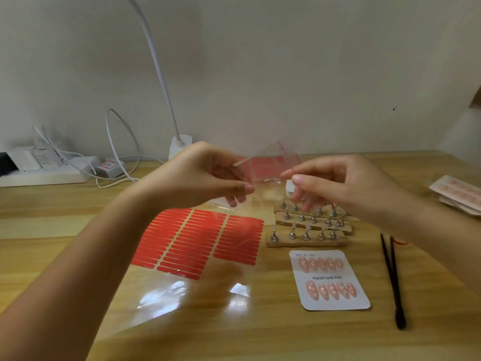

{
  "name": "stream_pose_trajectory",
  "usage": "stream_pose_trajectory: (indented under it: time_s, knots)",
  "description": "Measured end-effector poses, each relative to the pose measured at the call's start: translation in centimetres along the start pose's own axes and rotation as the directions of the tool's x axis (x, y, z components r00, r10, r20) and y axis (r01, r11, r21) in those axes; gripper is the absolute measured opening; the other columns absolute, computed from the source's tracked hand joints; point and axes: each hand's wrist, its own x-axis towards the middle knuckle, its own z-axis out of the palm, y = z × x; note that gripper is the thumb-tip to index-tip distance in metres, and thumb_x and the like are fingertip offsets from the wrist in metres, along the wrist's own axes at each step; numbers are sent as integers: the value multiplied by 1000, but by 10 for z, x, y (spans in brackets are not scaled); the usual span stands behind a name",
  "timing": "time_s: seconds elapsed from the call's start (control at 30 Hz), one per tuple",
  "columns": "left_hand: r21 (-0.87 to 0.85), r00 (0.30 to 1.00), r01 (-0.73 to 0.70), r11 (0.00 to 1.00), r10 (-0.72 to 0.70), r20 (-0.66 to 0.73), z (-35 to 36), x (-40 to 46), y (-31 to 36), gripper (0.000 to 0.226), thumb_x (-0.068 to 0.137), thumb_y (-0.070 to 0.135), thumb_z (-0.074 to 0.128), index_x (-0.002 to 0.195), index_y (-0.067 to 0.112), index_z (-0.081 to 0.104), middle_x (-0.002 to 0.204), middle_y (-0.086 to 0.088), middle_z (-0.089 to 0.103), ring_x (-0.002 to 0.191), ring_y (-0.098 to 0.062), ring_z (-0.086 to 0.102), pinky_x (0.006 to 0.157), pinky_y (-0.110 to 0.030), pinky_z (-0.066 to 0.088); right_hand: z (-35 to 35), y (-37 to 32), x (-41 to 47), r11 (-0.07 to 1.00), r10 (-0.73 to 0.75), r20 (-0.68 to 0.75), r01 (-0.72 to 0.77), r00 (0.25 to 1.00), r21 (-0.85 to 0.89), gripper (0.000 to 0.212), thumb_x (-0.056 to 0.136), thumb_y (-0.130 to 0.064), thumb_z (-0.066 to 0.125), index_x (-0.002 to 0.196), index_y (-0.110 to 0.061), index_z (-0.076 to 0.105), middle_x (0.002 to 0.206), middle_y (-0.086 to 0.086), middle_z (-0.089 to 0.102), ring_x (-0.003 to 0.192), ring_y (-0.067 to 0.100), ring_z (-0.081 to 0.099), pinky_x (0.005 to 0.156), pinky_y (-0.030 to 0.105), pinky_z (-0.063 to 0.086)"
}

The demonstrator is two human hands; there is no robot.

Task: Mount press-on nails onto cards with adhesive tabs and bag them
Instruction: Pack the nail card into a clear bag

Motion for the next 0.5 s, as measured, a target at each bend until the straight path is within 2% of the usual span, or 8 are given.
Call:
stream_pose_trajectory:
  time_s: [0.13, 0.27, 0.37, 0.43, 0.5]
  knots:
    - [17, 997, 29, 999, -30, 65, 2, -3, 5, 16, 67, 29, 66, 76, 16, 70, 68, 3, 72, 63, -9, 69, 61, -14, 52, -10, 3, -27, 1000, 29, -120, -29, 992, 0, 33, 62, -48, 55, 92, -37, 64, 78, -13, 71, 66, 3, 66, 63, 11, 51]
    - [19, 984, 66, 998, -68, 167, 11, -1, 11, 17, 68, 29, 66, 77, 17, 71, 68, 2, 73, 65, -8, 69, 64, -14, 51, -10, 9, -43, 996, 64, -199, -75, 978, -46, 36, 59, -56, 56, 91, -42, 64, 90, -29, 64, 83, -11, 59, 63, 0, 42]
    - [-11, 976, 82, 997, -78, 205, 20, 0, 17, 17, 68, 31, 64, 78, 20, 72, 68, 5, 73, 65, -6, 69, 63, -13, 50, -3, 10, -48, 994, 113, -158, -112, 981, 16, 42, 57, -60, 58, 94, -41, 64, 92, -30, 64, 85, -14, 58, 63, -1, 41]
    - [-4, 968, 97, 995, -93, 234, 27, -1, 21, 20, 73, 33, 62, 82, 19, 72, 72, 7, 73, 68, -8, 70, 66, -15, 52, 3, 10, -51, 987, 141, -102, -131, 985, 96, 44, 56, -59, 61, 94, -37, 65, 90, -25, 68, 82, -11, 62, 63, 0, 42]
    - [-16, 951, 146, 989, -136, 278, 32, -2, 24, 16, 82, 25, 60, 85, 16, 73, 75, 4, 74, 69, -13, 71, 69, -21, 55, 7, 11, -54, 979, 141, -85, -126, 986, 159, 42, 55, -56, 64, 90, -33, 68, 87, -19, 71, 82, -6, 65, 65, 3, 45]
